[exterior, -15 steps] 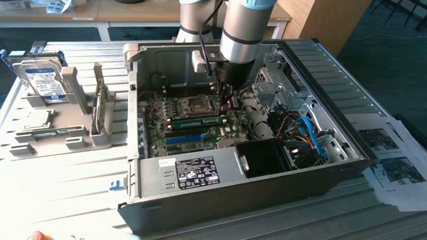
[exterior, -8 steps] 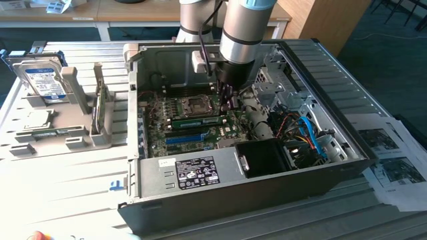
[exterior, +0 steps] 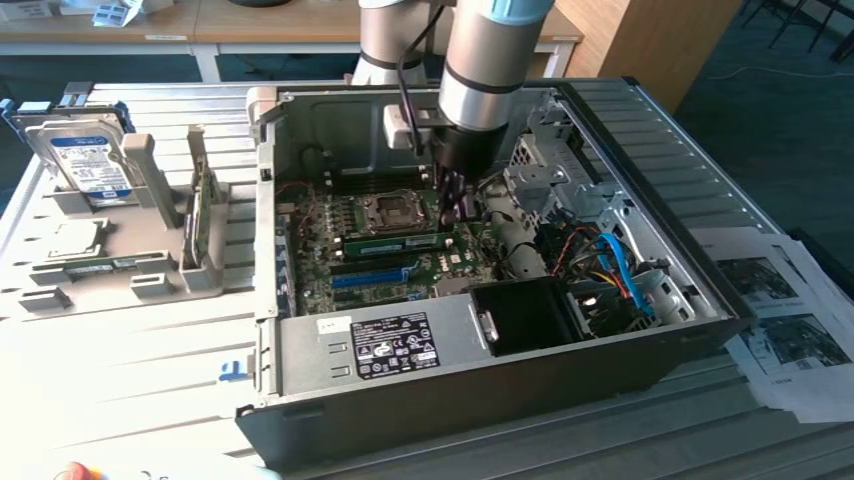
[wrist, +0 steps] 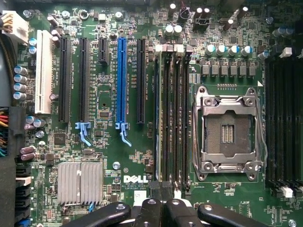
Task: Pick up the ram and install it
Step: 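Press down the ram until it locks into place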
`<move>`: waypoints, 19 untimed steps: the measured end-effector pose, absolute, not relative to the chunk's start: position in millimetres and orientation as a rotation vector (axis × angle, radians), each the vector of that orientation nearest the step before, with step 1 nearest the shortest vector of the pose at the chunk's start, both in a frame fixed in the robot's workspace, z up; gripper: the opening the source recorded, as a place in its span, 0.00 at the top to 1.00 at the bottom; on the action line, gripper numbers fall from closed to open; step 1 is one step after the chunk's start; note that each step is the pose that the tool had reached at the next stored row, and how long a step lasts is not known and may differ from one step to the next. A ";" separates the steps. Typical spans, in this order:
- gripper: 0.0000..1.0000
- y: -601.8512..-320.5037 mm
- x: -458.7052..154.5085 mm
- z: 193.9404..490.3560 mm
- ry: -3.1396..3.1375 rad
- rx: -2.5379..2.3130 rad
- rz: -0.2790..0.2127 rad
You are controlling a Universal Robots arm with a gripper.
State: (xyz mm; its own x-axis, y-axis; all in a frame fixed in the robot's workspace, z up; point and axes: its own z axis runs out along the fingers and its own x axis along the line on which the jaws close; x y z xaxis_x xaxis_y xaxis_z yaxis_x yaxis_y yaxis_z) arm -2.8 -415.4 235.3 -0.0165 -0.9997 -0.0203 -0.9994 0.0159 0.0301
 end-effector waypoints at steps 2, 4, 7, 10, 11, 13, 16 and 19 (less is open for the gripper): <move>0.90 -415.4 -2.8 234.5 -2.234 2.198 -0.056; 0.90 -415.4 -2.8 233.6 -2.234 2.198 -0.056; 0.90 -415.4 -2.8 232.5 -2.234 2.198 -0.056; 0.90 -415.4 -2.8 232.4 -2.234 2.198 -0.056; 0.90 -415.4 -2.8 232.4 -2.234 2.198 -0.056; 0.90 -415.4 -2.2 232.4 -2.234 2.198 -0.056; 0.90 -415.4 -1.7 232.4 -2.235 2.198 -0.056; 0.90 -415.4 -1.6 232.4 -2.234 2.198 -0.056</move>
State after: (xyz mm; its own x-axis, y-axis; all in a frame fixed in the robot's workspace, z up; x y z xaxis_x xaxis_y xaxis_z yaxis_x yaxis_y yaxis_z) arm -1.6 -415.4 232.4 -0.0165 -0.9997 -0.0204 -0.9994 0.0159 0.0301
